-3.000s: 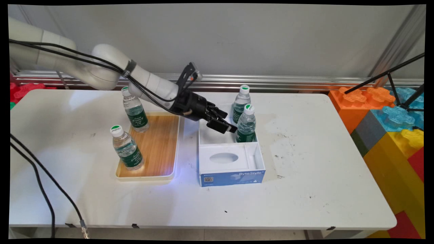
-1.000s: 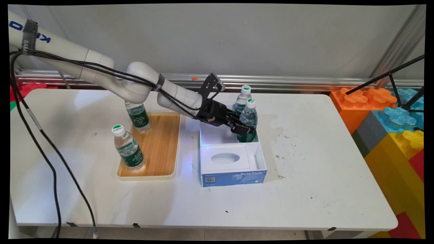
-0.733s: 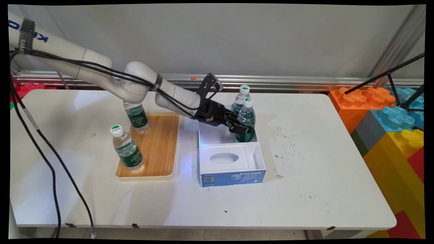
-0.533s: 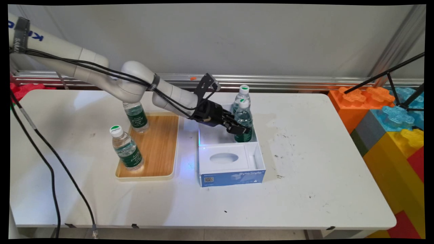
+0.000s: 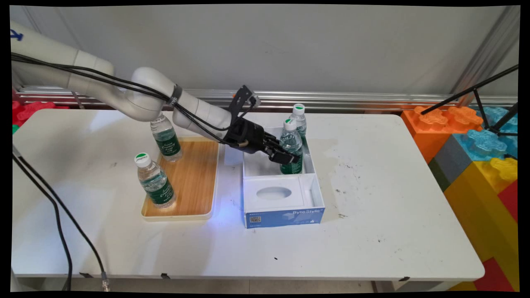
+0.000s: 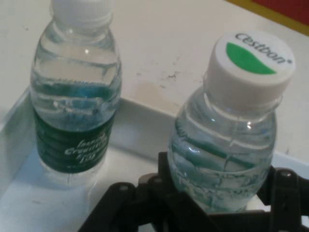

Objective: Place the picked object on the tray

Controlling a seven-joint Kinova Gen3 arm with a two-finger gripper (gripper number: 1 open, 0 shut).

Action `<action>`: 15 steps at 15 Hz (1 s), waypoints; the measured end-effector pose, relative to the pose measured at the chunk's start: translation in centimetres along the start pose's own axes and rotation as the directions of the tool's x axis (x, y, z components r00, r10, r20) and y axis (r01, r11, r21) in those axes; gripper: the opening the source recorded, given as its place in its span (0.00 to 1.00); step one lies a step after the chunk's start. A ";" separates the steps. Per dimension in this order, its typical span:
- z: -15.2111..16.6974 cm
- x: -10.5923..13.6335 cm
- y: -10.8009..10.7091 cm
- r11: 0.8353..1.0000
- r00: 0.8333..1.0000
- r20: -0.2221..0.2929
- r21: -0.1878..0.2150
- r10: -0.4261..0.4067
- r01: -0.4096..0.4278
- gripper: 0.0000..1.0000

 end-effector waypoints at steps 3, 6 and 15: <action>-0.9 1.1 0.7 1.000 1.000 -0.014 -0.006 -0.003 0.003 0.00; -1.8 2.6 1.3 1.000 1.000 -0.031 -0.005 -0.002 0.002 0.00; -6.9 5.0 1.9 1.000 1.000 -0.018 0.016 0.016 -0.015 0.00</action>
